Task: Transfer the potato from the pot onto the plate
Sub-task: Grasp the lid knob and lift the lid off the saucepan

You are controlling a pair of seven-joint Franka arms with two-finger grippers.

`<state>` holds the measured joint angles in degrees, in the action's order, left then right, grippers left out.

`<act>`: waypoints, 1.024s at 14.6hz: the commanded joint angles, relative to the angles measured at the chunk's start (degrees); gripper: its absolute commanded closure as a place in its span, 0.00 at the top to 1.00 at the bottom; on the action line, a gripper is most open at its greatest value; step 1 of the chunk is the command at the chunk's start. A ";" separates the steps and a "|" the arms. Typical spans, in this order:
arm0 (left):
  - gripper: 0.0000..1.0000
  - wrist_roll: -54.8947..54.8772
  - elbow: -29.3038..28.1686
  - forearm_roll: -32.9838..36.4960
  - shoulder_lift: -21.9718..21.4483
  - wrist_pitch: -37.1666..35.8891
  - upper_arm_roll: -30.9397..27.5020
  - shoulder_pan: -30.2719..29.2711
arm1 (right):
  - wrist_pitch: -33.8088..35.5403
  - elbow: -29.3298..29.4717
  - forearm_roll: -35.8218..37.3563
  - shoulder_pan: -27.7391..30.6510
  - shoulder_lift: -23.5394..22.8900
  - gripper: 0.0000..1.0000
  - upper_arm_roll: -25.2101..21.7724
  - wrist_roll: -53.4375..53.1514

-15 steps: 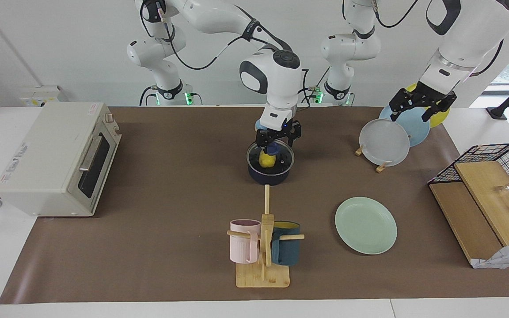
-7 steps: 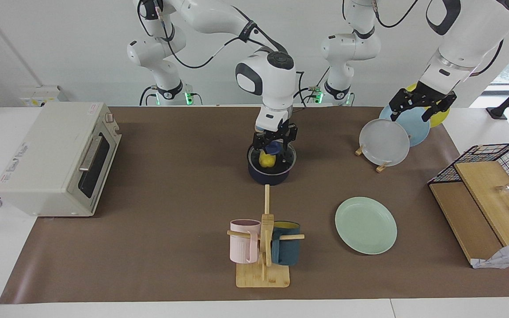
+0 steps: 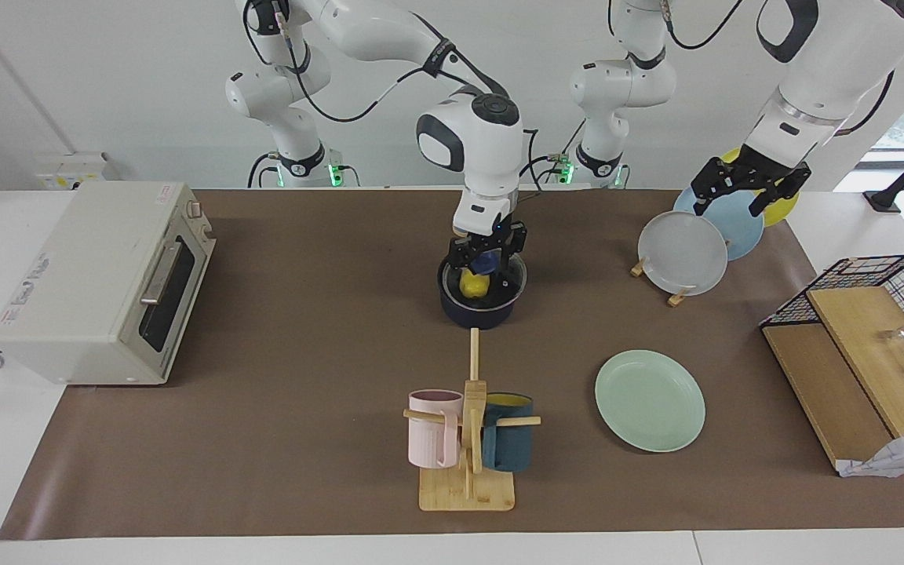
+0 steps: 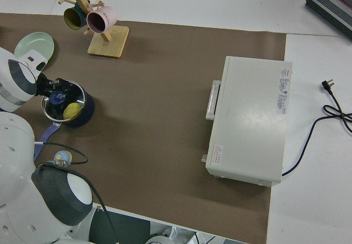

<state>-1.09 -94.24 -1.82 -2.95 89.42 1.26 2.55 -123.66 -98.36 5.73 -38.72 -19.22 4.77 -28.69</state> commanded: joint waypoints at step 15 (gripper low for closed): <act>1.00 0.03 0.28 0.59 -0.38 -1.27 0.76 -0.79 | 2.46 1.59 0.85 2.33 1.47 0.20 0.24 3.19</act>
<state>-1.09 -94.24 -1.82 -2.96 89.25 1.53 2.50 -123.01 -97.62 5.80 -38.30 -18.84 4.62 -28.41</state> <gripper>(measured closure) 0.000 0.445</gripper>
